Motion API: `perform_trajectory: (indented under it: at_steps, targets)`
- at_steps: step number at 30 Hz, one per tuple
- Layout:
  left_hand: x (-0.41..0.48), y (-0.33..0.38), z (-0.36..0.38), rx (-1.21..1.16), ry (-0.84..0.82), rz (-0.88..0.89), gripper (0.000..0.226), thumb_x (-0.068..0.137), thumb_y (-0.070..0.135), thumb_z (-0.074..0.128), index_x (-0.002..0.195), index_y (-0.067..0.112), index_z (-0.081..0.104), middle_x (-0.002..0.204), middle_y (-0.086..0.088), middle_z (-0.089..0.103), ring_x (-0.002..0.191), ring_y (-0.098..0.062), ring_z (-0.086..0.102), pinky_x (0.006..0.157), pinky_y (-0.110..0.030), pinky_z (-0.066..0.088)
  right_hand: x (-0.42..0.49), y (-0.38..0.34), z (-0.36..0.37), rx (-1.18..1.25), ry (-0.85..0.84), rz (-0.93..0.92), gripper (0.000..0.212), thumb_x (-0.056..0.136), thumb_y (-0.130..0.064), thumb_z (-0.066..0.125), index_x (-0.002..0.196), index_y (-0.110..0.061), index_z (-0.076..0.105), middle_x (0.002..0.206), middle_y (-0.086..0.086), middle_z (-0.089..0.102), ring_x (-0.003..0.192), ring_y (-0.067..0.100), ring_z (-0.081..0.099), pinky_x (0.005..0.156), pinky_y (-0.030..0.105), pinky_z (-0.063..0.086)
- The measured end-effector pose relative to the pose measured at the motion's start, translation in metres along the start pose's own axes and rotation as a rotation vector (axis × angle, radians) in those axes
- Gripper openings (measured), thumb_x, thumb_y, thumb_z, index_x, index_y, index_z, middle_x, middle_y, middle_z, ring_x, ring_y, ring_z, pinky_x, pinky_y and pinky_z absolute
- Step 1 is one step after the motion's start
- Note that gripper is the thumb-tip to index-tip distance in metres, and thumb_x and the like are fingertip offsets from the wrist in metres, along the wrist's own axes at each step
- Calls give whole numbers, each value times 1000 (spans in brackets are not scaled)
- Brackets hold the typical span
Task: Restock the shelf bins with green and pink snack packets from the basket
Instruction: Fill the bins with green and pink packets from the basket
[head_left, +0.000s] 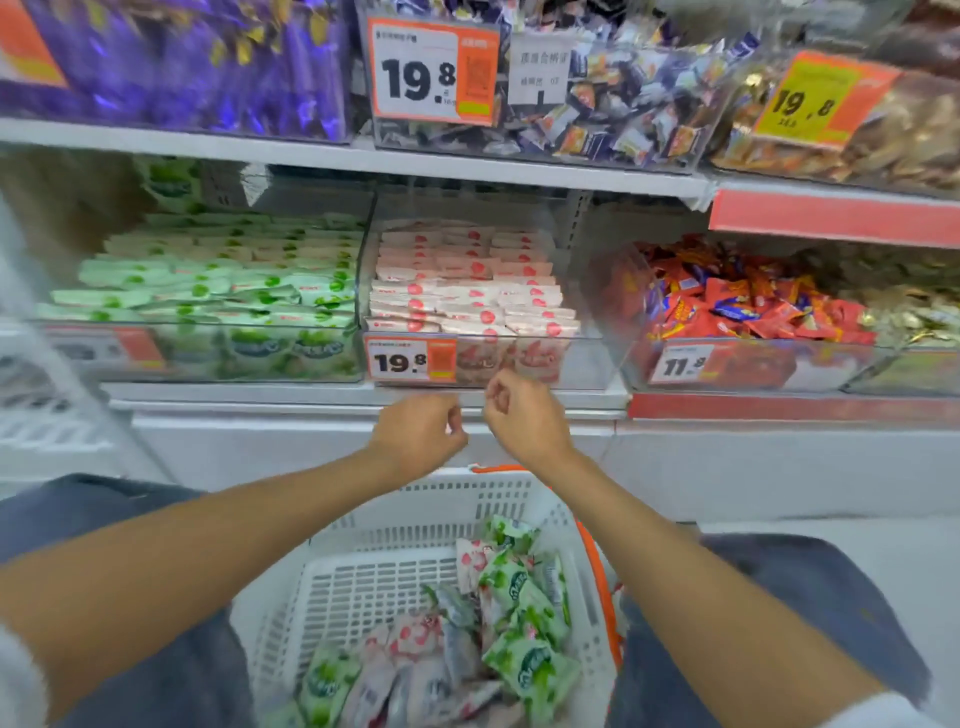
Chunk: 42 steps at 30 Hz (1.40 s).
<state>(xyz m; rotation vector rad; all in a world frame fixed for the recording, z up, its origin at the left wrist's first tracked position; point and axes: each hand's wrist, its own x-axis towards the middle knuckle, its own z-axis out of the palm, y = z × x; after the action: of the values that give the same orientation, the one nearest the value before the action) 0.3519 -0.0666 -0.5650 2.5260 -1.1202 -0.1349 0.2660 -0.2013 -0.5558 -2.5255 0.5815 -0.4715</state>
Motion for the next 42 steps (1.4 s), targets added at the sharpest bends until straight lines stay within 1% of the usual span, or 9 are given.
perform_trajectory:
  at_steps: [7,12,15,18,25,28,31,35,42]
  targets:
    - [-83,-106,104,107,-608,-240,11,91,20,56,95,12,61,97,1,57,103,-22,60,78,-31,49,-79,58,141,-57,-696,224,15,87,-8,56,97,-8,67,99,11,68,95,28,64,80,34,52]
    - [-94,-138,149,146,-785,-315,24,87,7,48,65,16,46,71,1,48,68,-16,50,64,-28,43,-113,64,222,-100,-919,208,24,86,-2,56,106,-1,69,114,15,66,105,29,63,88,39,54]
    - [-98,-157,162,158,-817,-309,19,90,3,45,92,9,63,106,-3,64,99,-18,61,85,-31,53,-130,62,267,-69,-1044,236,25,88,0,52,107,5,66,126,18,62,111,31,61,94,40,53]
    - [-103,-166,166,148,-860,-331,26,94,5,42,110,4,64,112,-3,59,109,-20,58,92,-31,49,-156,56,291,-190,-1216,56,39,89,3,48,127,-5,54,132,13,56,119,30,54,98,42,47]
    - [-113,-166,160,145,-837,-507,28,95,15,48,116,8,65,116,-9,65,106,-27,62,90,-36,52,-166,46,297,-410,-1021,-387,32,89,4,48,119,1,59,117,17,60,115,33,51,97,41,39]
    - [-107,-161,153,20,-943,-506,48,92,7,54,139,9,49,144,-10,47,127,-26,50,102,-33,45,-144,42,279,-296,-929,-348,17,91,-7,53,93,-3,69,100,13,62,100,29,55,90,38,44]
    - [-98,-152,142,-259,-988,-523,76,83,18,73,149,13,35,151,-5,38,134,-24,42,109,-34,40,-101,35,241,-23,-934,-76,37,99,-28,49,71,-7,59,71,10,59,67,23,57,67,34,50]
    - [-74,-114,108,-594,-619,-433,22,89,32,70,99,14,66,94,-1,66,78,-10,62,65,-12,49,-54,36,165,217,-729,127,53,101,-39,46,55,-12,51,52,3,54,45,11,49,51,21,37]
    - [-40,-40,35,-770,-395,-298,43,93,38,61,81,-3,65,66,-2,61,59,-10,54,56,-15,45,-26,27,67,385,-169,209,63,97,-38,56,45,-18,25,44,0,23,44,15,24,54,33,24]
